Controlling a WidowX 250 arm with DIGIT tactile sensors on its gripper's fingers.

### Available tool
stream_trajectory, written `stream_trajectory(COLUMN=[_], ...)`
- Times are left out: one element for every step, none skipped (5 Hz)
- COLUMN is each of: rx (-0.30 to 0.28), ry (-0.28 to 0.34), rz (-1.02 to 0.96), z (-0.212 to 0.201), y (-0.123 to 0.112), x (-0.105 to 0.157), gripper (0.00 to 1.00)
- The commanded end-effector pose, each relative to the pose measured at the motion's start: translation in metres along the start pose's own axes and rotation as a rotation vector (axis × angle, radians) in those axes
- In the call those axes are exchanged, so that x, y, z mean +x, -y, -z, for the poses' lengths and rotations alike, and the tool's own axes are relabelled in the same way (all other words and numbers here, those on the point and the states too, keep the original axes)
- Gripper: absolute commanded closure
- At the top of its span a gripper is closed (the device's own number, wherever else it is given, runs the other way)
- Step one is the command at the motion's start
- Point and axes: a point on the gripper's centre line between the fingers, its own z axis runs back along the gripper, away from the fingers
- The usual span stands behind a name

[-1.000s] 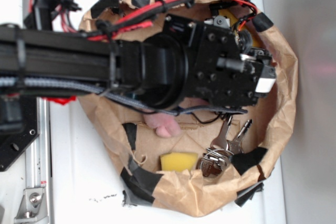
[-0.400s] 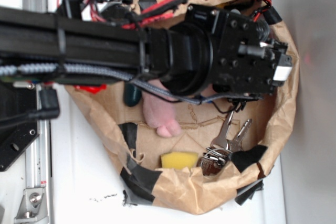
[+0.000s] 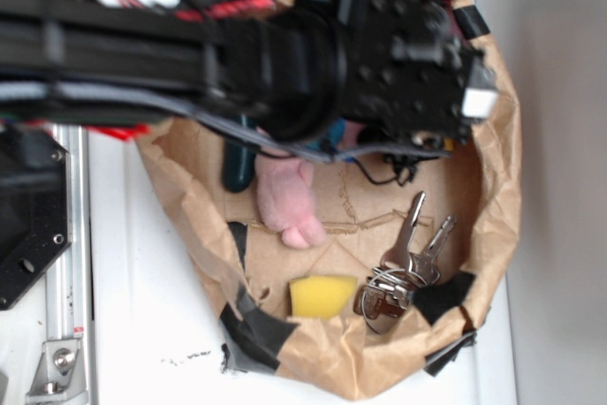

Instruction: Grab the yellow cloth.

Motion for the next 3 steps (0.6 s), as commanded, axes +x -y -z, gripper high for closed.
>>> stream_trajectory(rx=[0.067, 0.086, 0.162], ry=[0.135, 0.171, 0.182], rz=[-0.128, -0.152, -0.113], z=[-0.027, -0.019, -0.009], y=[-0.017, -0.010, -0.002], x=[0.016, 0.022, 0.027], gripper=[0.00, 0.00, 0.00])
